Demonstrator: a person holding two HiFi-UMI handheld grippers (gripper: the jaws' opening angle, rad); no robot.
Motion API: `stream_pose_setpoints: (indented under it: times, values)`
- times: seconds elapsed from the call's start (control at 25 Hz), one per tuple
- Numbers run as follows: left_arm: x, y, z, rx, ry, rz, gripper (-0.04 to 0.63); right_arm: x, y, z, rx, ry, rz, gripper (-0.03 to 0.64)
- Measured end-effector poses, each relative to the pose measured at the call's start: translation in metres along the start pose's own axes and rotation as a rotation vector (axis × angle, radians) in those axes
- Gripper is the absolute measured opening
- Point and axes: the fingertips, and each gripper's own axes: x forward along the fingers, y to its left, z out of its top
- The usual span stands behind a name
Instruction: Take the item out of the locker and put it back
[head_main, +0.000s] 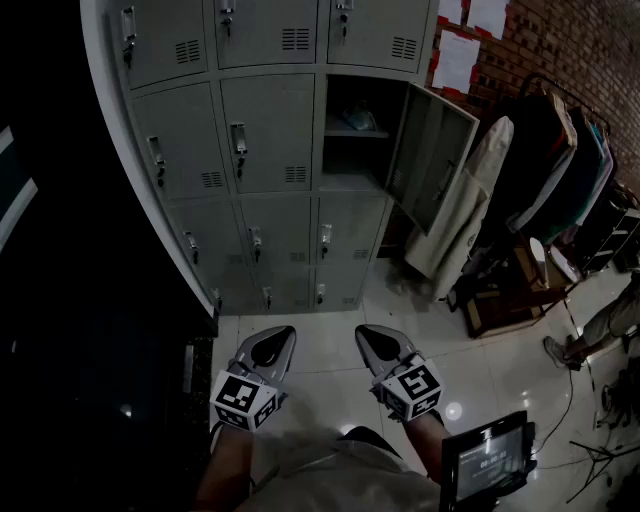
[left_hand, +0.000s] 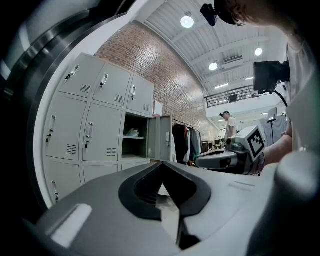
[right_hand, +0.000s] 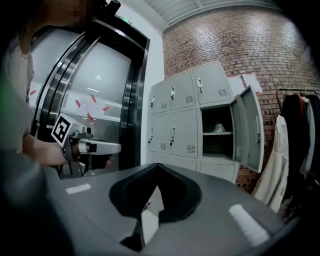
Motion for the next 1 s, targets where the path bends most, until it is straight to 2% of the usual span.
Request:
stream_pose_setpoints:
  times: [0.16,0.28,0.36,0.52,0.64,0.76,0.88,1.0]
  values:
    - [0.017,0.026,-0.002,-0.012,-0.003,0.005,0.003,0.031,-0.013,-0.002,-0.001,0.012,0.019,0.003]
    - [0.045,0.055,-0.004,-0.018,0.001,0.021,0.005,0.063,-0.039,-0.002,0.004,-0.003,0.026,0.003]
    - [0.072,0.071,-0.002,-0.011,-0.002,0.023,0.005,0.088,-0.063,-0.001,0.003,-0.018,0.033,0.003]
    - [0.147,0.112,0.011,0.062,-0.025,0.025,0.005,0.149,-0.129,0.012,-0.008,-0.052,0.056,0.003]
    - [0.202,0.141,0.037,0.091,-0.090,0.007,0.005,0.192,-0.180,0.031,-0.019,-0.066,0.076,0.003]
    - [0.249,0.172,0.067,0.081,-0.139,0.019,0.005,0.225,-0.226,0.056,-0.057,-0.083,0.090,0.003]
    - [0.285,0.193,0.076,0.100,-0.130,0.015,0.005,0.251,-0.265,0.073,-0.066,-0.094,0.074,0.003]
    - [0.309,0.206,0.076,0.131,-0.104,-0.013,0.005,0.273,-0.285,0.075,-0.061,-0.091,0.075,0.003]
